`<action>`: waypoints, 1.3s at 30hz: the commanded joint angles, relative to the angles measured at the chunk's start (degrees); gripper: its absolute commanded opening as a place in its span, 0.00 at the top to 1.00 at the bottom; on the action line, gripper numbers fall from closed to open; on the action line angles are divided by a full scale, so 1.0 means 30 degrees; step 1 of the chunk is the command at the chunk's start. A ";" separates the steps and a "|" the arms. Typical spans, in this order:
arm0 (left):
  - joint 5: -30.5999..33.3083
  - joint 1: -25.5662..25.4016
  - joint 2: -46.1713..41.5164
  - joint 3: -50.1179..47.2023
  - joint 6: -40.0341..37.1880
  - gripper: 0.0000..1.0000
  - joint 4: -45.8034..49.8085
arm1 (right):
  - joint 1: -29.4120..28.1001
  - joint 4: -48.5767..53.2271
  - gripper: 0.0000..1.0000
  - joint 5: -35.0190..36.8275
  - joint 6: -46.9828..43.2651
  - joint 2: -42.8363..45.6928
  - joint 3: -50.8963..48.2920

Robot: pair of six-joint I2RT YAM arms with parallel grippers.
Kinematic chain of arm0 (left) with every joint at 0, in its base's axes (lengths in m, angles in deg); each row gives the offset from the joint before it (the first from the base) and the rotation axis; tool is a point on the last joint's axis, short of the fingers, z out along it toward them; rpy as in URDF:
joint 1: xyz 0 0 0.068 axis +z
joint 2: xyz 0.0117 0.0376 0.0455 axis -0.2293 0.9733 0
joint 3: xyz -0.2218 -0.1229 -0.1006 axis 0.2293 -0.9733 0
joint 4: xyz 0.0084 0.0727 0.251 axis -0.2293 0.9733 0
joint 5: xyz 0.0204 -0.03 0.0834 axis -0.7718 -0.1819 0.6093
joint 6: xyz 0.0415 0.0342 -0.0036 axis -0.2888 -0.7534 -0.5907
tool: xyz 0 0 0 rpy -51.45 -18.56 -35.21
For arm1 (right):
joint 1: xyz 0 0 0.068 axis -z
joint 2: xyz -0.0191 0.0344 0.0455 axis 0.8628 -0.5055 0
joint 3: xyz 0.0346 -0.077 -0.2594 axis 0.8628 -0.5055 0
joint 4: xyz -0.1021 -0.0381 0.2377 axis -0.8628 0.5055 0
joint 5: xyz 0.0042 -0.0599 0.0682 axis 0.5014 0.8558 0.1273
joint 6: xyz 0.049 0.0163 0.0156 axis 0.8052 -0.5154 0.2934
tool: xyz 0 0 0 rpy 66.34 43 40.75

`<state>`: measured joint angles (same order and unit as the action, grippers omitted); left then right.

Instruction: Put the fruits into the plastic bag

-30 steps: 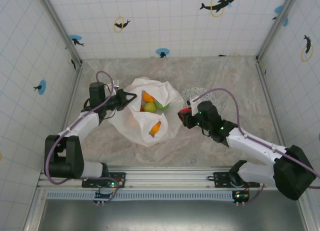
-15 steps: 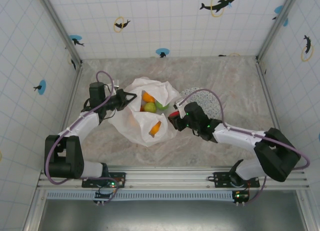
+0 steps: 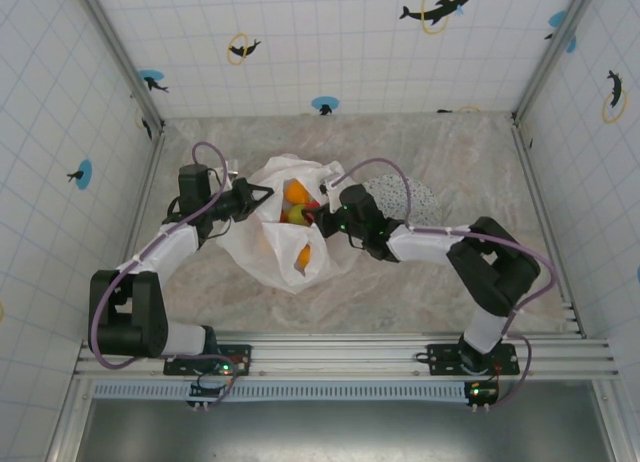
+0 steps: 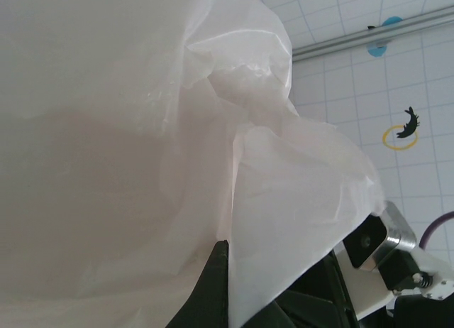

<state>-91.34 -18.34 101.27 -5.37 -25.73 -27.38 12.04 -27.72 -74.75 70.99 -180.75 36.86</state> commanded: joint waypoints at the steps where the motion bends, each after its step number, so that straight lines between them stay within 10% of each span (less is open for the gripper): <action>1: -0.0345 0.0163 0.0048 0.0350 -0.0046 1.00 0.0332 | -0.0219 -0.1907 0.41 0.1111 0.1389 -0.1377 0.1762; 19: -0.0424 0.0175 0.0077 0.0345 0.0042 1.00 0.0284 | 0.0012 0.0291 0.30 0.5150 0.0859 -0.5222 0.5602; 39: -0.0389 0.0175 0.0048 0.0339 0.0071 1.00 0.0288 | -0.0073 0.0360 0.11 0.2806 0.0428 0.1382 -0.0058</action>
<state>-91.34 -18.34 101.27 -5.37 -25.73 -27.38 11.96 -26.52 -64.30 73.11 -180.70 39.66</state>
